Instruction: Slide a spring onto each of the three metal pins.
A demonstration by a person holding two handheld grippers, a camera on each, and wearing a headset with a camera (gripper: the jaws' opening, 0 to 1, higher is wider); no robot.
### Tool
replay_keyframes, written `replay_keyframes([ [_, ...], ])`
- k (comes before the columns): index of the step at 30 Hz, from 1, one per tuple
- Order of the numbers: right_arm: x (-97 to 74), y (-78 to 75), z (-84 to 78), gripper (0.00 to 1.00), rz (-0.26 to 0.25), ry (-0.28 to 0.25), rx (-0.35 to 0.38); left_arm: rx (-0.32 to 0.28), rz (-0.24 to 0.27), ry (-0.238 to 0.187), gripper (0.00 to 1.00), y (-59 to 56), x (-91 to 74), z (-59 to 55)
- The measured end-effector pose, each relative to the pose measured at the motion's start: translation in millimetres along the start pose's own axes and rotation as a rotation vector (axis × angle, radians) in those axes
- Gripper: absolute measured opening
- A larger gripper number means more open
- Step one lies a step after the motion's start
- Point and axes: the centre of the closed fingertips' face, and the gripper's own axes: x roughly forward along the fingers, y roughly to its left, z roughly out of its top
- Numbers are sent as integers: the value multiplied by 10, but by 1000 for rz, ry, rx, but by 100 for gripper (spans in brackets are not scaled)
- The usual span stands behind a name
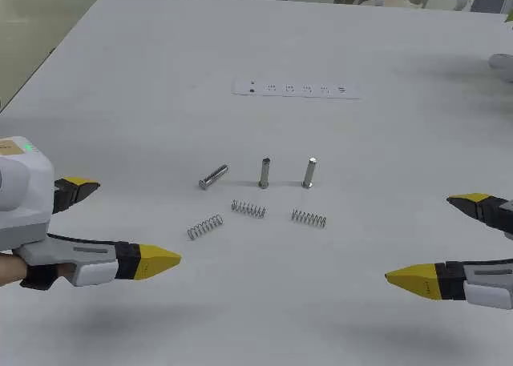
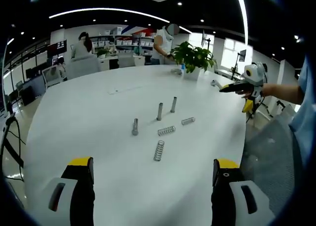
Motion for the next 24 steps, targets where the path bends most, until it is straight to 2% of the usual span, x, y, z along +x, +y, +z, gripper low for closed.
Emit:
replay_keyframes([
  [20,60,69,43,100,21,-17,9,-1,11,7,98,11,-42,-23],
  [24,78,89,15,100,26,-6,2,-3,12,9,98,22,-39,-29],
])
